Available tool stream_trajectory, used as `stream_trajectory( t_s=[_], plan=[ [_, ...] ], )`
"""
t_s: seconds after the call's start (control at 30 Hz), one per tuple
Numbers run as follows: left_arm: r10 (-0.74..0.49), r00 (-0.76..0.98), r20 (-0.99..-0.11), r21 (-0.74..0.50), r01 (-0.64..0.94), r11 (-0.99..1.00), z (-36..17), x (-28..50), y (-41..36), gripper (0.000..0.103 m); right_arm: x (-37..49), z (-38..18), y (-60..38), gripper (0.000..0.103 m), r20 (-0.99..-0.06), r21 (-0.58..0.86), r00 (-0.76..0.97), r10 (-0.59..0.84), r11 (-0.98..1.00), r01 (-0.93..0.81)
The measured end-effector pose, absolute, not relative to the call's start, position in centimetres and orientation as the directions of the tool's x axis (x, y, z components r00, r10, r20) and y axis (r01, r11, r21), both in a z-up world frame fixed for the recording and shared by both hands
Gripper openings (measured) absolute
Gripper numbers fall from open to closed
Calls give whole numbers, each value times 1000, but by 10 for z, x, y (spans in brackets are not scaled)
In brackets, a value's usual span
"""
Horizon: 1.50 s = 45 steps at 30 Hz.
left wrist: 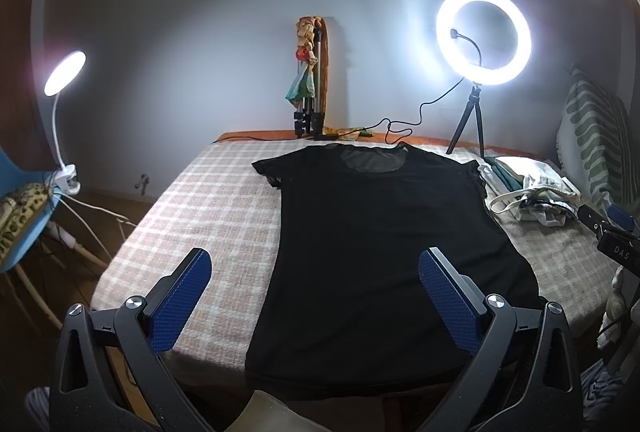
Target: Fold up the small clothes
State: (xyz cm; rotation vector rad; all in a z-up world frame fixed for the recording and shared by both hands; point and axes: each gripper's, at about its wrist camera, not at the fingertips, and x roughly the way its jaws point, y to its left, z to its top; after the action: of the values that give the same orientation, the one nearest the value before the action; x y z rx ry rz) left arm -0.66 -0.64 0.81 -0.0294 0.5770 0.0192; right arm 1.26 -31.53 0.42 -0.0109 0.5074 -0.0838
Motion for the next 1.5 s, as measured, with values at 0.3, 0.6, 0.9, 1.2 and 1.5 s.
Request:
stream_trajectory(
  t_s=[0.3,0.6,0.9,1.2,1.5],
  plan=[
    [4,839,-545,-25,-21,999,9,-9,-7,103,12,5,-315,103,-484,-31,872,-82,997,76],
    [7,839,-544,-21,-22,1000,8,-9,-9,103,12,5,-315,103,-483,-30,872,-82,997,77],
    [4,839,-544,-24,-21,999,8,-9,-10,103,12,5,-314,103,-483,-30,872,-82,997,77],
    [2,838,-545,-27,-19,999,7,-10,-9,103,13,5,-314,103,-484,-30,871,-81,997,76],
    [1,836,-548,-28,-20,999,6,-10,-8,103,13,7,-313,103,-485,-29,871,-80,997,75]
  ],
)
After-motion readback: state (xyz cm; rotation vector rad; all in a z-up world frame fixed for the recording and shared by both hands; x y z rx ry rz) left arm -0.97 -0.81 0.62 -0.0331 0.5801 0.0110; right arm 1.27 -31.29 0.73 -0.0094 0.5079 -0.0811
